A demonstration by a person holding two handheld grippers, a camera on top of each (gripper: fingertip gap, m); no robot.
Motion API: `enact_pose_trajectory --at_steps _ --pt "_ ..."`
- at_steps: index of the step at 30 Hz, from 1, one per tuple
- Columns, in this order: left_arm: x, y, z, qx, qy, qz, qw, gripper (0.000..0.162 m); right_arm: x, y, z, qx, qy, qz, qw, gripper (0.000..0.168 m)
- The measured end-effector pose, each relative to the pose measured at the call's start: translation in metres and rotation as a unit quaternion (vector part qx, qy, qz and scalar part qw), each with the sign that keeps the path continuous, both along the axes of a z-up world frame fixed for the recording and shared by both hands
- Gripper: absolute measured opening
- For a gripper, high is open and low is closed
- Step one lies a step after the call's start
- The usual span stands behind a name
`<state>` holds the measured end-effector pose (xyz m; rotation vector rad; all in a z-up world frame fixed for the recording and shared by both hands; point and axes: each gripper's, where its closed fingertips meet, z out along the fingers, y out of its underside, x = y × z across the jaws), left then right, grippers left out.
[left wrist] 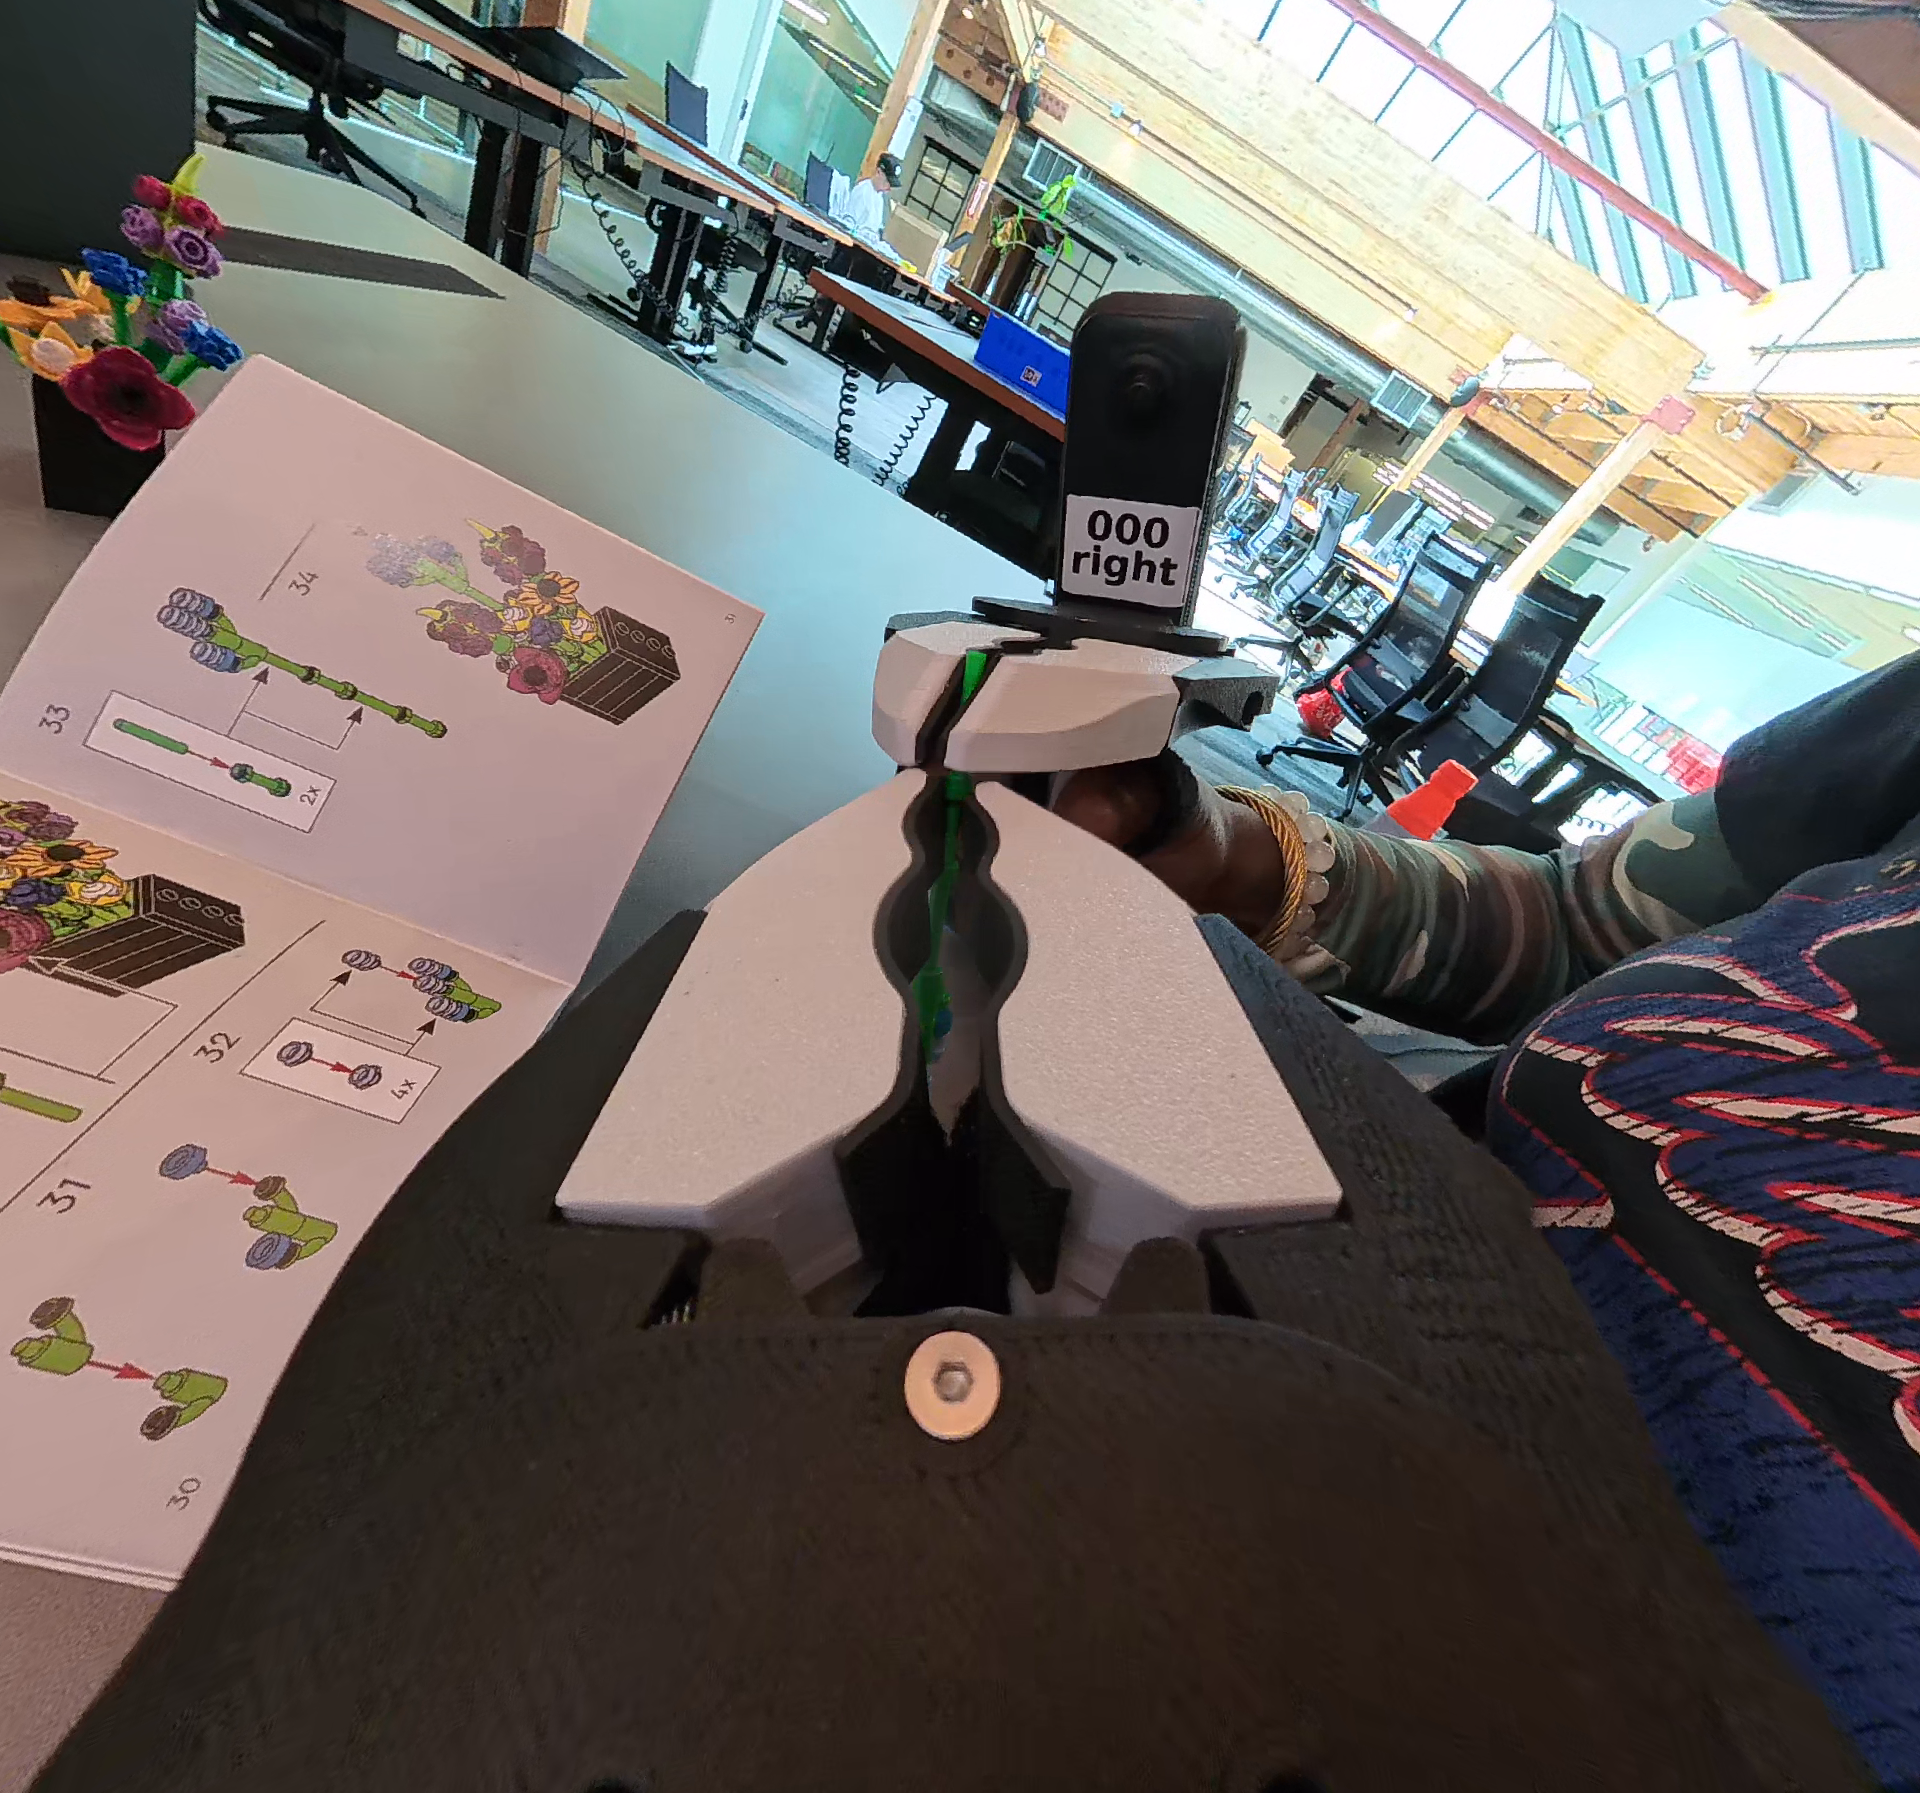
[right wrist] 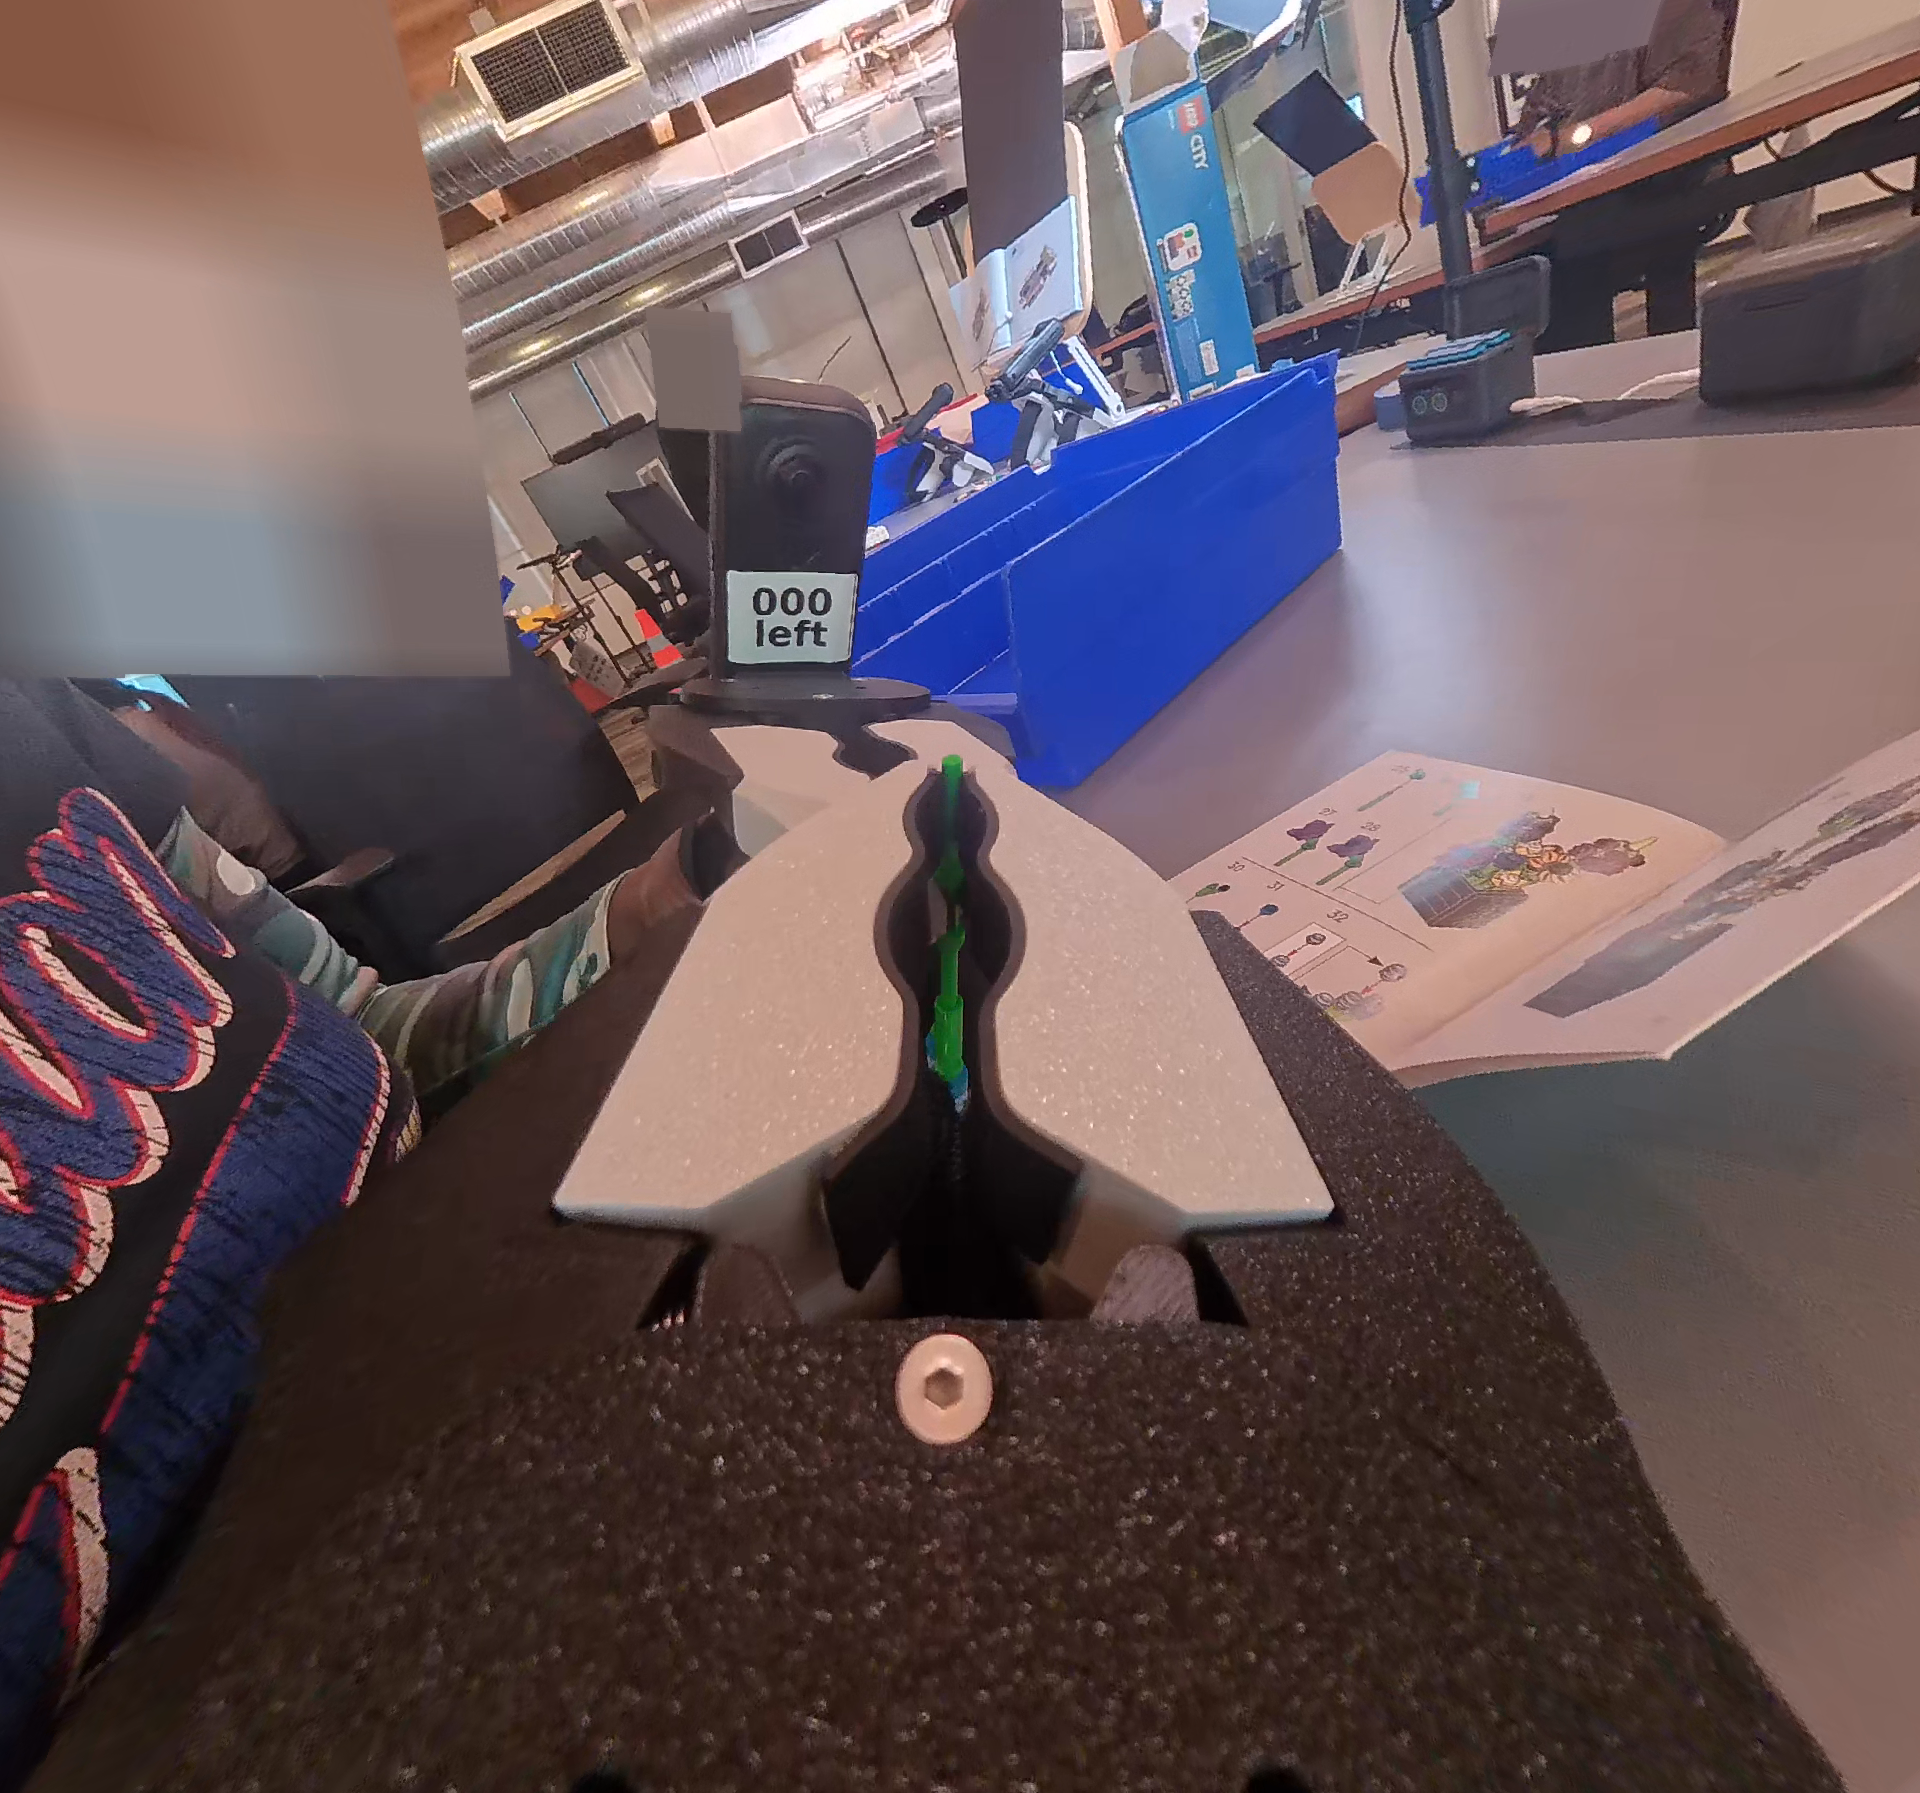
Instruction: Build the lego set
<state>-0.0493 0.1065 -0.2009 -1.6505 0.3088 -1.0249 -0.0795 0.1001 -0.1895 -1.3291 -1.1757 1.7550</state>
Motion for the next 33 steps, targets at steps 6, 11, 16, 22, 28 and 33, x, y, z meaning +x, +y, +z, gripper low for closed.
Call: enact_pose_trajectory --at_steps 6,11,16,22,28,33 --pt "-0.002 0.0 0.001 0.002 -0.007 0.006 1.0 0.0 -0.003 0.0 0.0 0.009 0.001 -0.002 1.0 0.003" --pt "-0.004 -0.001 0.009 0.017 -0.03 0.002 0.999 0.002 -0.001 0.001 0.011 -0.039 0.033 0.019 0.999 0.022" --pt "-0.008 -0.003 0.014 0.027 -0.054 0.0 0.998 0.002 0.011 0.015 0.031 -0.023 0.053 -0.016 0.998 0.029" --pt "-0.006 -0.004 0.015 0.031 -0.052 -0.007 0.998 0.002 0.007 0.005 0.028 0.062 -0.019 0.007 0.998 0.021" --pt "-0.001 -0.006 0.015 0.034 -0.04 -0.018 0.998 0.002 0.004 0.0 0.022 0.113 -0.06 0.04 0.991 0.003" --pt "-0.003 -0.005 0.018 0.036 -0.052 -0.016 0.998 0.012 0.006 -0.002 0.028 0.1 -0.06 0.051 0.992 0.003"
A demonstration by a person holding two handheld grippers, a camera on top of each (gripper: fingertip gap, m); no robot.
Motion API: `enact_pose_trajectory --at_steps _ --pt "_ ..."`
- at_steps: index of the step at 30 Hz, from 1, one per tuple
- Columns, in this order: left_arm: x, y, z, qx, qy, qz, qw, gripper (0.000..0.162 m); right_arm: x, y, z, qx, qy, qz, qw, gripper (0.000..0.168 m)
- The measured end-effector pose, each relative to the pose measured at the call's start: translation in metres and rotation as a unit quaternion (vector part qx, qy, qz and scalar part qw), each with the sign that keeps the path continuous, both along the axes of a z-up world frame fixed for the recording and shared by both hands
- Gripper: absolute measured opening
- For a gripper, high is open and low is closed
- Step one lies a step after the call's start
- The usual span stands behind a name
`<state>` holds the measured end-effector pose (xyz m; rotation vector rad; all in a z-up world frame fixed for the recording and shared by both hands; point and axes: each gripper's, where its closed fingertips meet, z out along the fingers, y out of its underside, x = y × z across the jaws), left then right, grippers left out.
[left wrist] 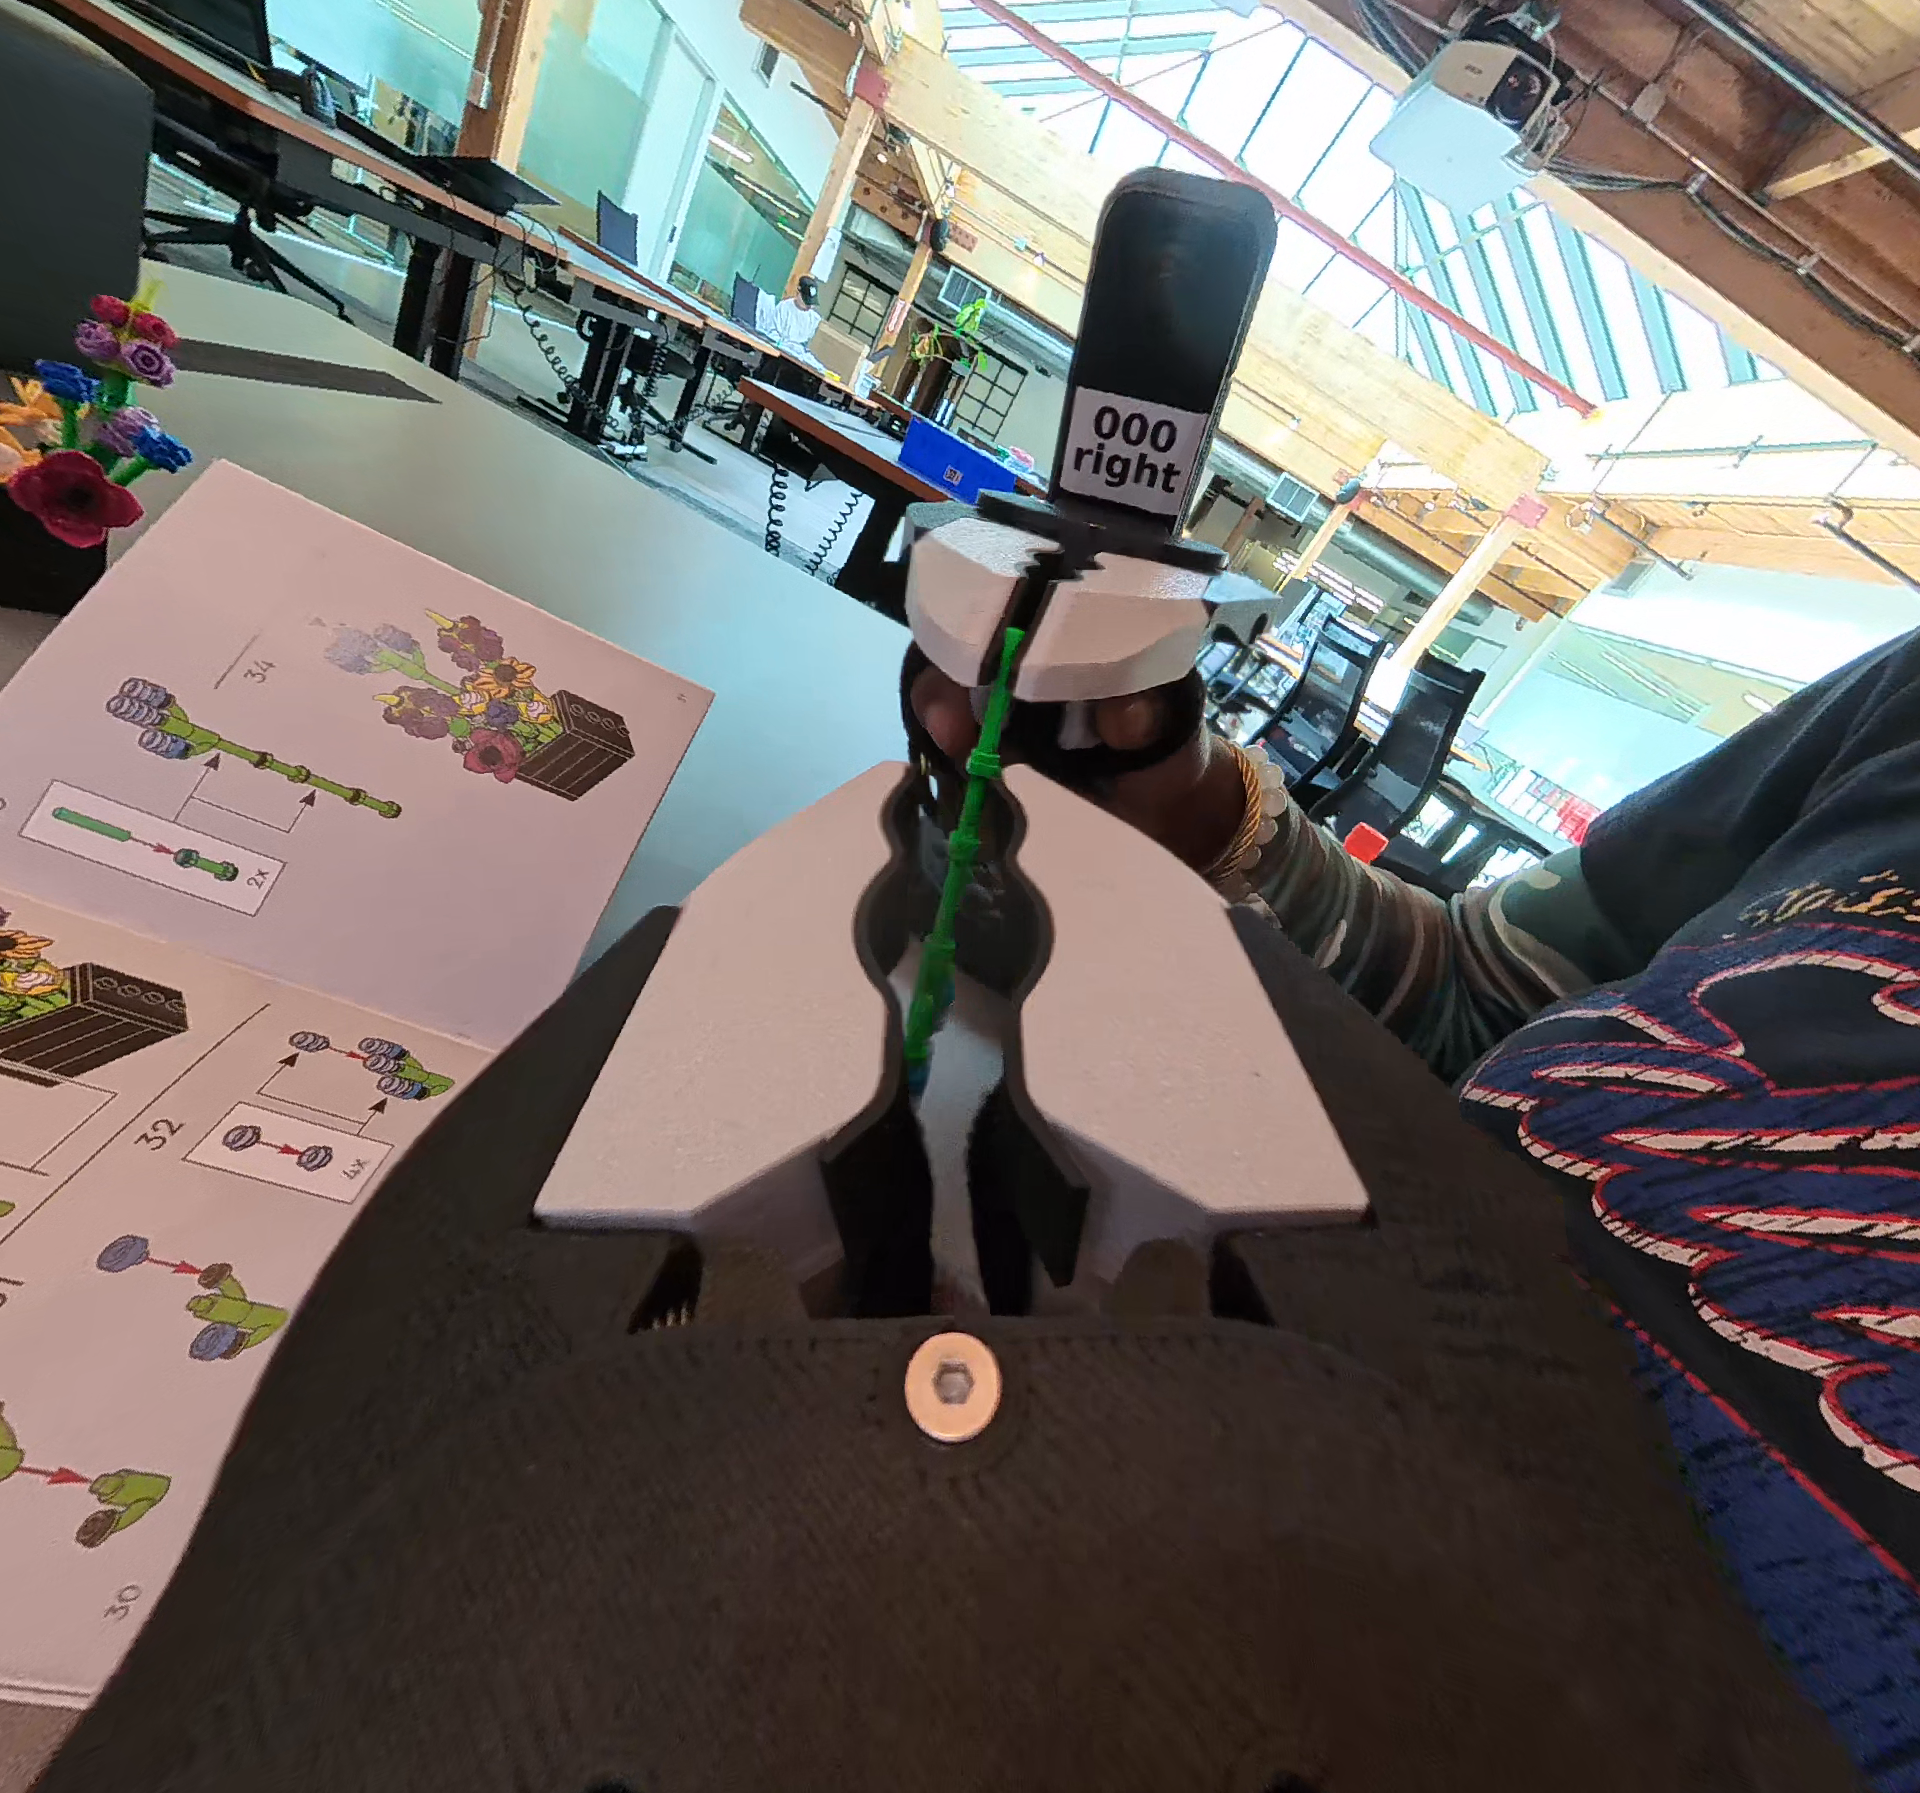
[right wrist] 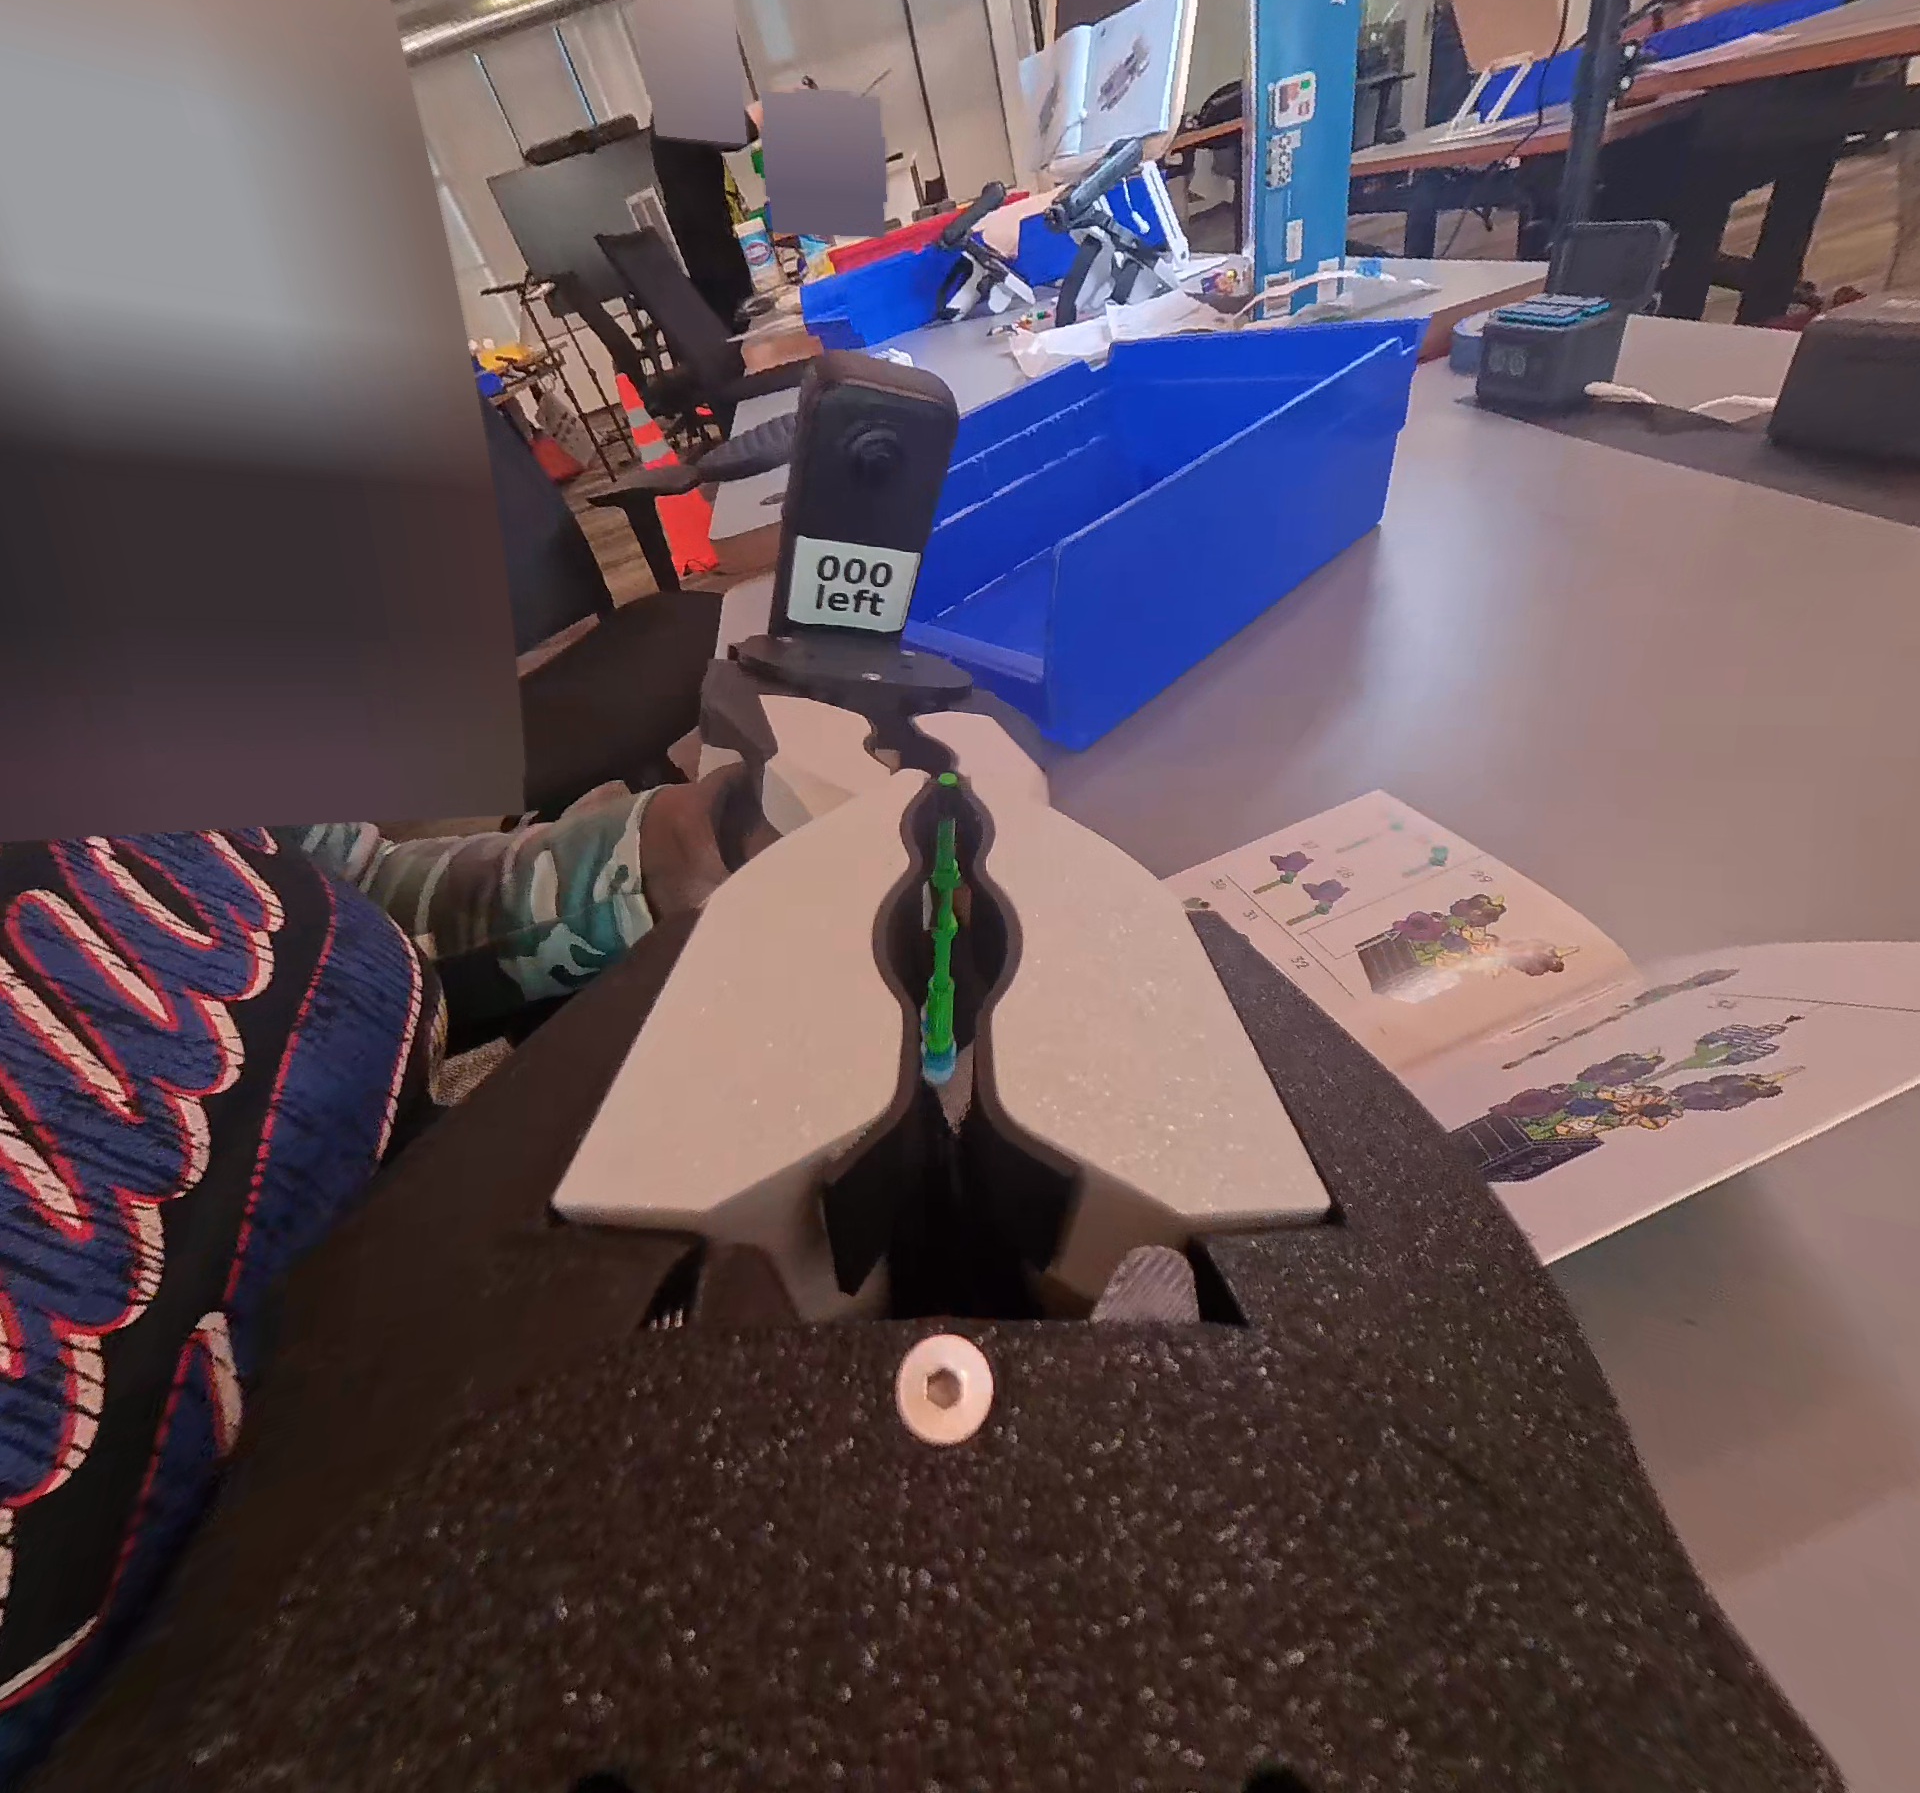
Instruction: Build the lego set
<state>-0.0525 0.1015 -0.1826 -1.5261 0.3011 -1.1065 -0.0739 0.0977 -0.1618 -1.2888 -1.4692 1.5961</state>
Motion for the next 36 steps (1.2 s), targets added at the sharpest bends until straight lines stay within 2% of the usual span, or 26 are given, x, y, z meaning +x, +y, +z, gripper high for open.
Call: enact_pose_trajectory --at_steps 1,4,6,8,15,19,24,36 --pt "-0.001 0.0 0.001 0.002 -0.003 0.001 1.0 0.019 0.0 0.0 0.0 -0.002 -0.002 -0.001 1.0 0.003" --pt "0.001 -0.003 0.004 0.015 -0.001 -0.003 1.0 0.021 0.001 0.001 -0.003 0.009 -0.013 -0.006 1.0 0.003" --pt "0.003 -0.003 0.004 0.02 0.008 -0.004 1.0 0.018 0.001 -0.003 -0.003 0.004 -0.016 0.0 1.0 0.003" --pt "0.004 -0.005 0.005 0.025 0.011 -0.005 1.0 0.005 0.001 -0.006 -0.004 0.003 -0.018 0.005 1.0 0.003" --pt "0.002 -0.005 0.006 0.03 0.007 -0.001 1.0 0.004 0.005 -0.003 0.007 0.0 -0.003 0.002 1.0 0.007" --pt "0.004 -0.006 0.005 0.03 0.014 -0.004 0.999 0.004 0.005 -0.001 0.003 0.021 -0.02 0.002 1.0 0.01" --pt "0.004 -0.006 0.005 0.03 0.014 -0.003 0.999 0.004 0.005 -0.003 0.001 0.029 -0.024 0.01 0.999 0.004" --pt "0.005 -0.006 0.005 0.031 0.018 -0.008 0.999 0.004 0.004 -0.004 0.003 0.031 -0.026 0.021 0.999 0.003"
